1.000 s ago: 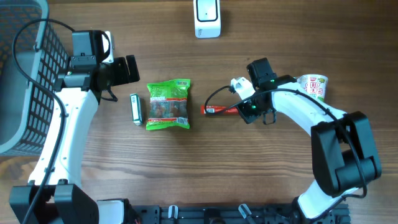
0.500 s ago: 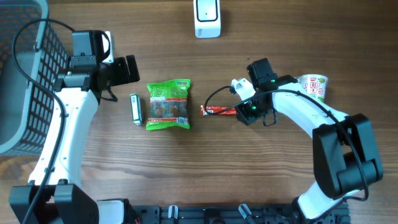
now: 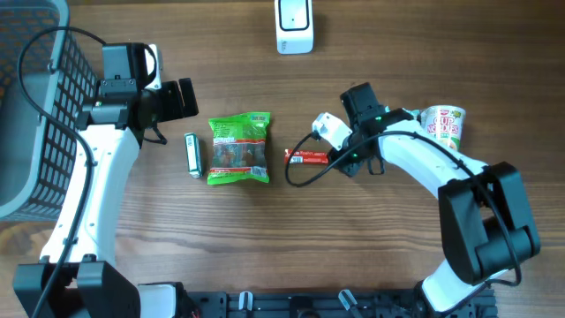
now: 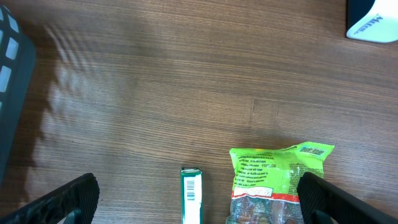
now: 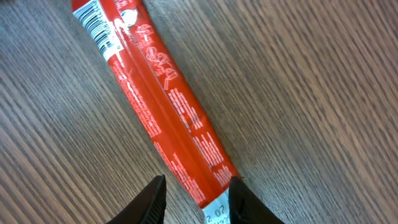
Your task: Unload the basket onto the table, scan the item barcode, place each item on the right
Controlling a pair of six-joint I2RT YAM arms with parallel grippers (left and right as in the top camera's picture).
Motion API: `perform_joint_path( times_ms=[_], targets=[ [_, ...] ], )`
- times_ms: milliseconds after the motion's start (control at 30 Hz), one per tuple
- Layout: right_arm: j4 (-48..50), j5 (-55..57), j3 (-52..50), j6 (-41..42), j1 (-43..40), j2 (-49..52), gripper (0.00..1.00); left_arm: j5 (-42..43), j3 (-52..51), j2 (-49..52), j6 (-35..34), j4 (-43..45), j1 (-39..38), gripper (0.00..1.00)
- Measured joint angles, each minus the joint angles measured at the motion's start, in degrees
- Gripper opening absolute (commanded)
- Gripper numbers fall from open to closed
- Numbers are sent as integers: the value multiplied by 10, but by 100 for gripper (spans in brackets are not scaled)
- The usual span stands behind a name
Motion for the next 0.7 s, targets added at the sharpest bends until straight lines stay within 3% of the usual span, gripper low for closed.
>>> perform_joint_path(
  times_ms=[233,400,567,633,700],
  targets=[
    [40,25,-37,-16,2,-3,31,0,0,0,0,0,0,100],
    [56,24,-51,-19,1,-11,13,0,0,0,0,0,0,100],
    [56,-24,-52,-13,2,-11,9,0,0,0,0,0,0,100],
    [54,-37,-51,3,2,-11,10,0,0,0,0,0,0,100],
    [52,-44,-48,11,2,-11,19,0,0,0,0,0,0,100]
  ],
)
